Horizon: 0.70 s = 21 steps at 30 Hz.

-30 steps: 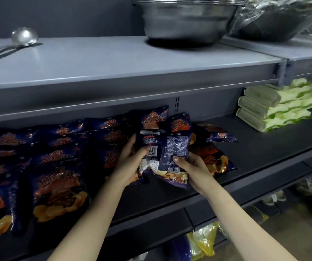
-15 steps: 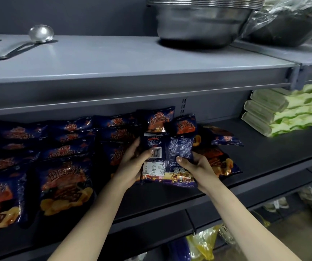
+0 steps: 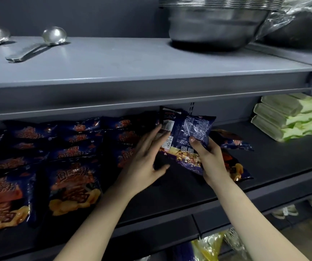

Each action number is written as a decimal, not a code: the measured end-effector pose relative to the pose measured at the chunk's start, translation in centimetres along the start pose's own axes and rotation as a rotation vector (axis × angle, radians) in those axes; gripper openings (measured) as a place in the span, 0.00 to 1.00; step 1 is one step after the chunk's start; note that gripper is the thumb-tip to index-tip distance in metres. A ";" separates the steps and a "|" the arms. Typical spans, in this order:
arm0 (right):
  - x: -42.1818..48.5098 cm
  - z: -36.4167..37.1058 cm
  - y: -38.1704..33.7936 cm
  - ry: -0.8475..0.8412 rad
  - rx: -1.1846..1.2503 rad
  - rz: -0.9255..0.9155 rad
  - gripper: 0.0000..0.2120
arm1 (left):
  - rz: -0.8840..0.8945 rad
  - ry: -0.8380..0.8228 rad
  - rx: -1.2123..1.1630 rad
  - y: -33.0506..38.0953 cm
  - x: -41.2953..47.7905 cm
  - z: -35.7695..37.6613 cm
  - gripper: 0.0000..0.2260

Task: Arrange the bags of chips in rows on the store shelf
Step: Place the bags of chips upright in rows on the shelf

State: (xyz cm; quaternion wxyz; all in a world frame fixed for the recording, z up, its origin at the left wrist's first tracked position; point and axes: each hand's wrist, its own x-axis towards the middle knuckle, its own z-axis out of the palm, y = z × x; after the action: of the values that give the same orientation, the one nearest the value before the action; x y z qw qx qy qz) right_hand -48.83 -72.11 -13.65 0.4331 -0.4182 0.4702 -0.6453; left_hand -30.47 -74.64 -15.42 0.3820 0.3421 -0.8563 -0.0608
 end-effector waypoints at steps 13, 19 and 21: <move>0.9 -0.1 0.8 0.001 0.162 0.223 0.07 | 0.018 0.433 0.006 -1.9 -1.5 -1.0 0.09; 1.2 0.2 1.1 0.032 0.188 0.238 0.03 | -0.164 0.501 -0.080 -1.8 -1.3 -0.4 0.09; 1.3 0.1 1.2 -0.011 0.147 0.213 0.03 | -0.187 0.479 -0.116 -1.6 -1.1 -0.4 0.06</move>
State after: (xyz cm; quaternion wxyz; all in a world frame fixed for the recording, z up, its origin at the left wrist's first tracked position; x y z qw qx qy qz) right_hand -48.91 -73.64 -14.64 0.5313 -0.3367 0.4607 -0.6262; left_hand -28.79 -75.06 -16.36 0.5854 0.4019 -0.7013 -0.0623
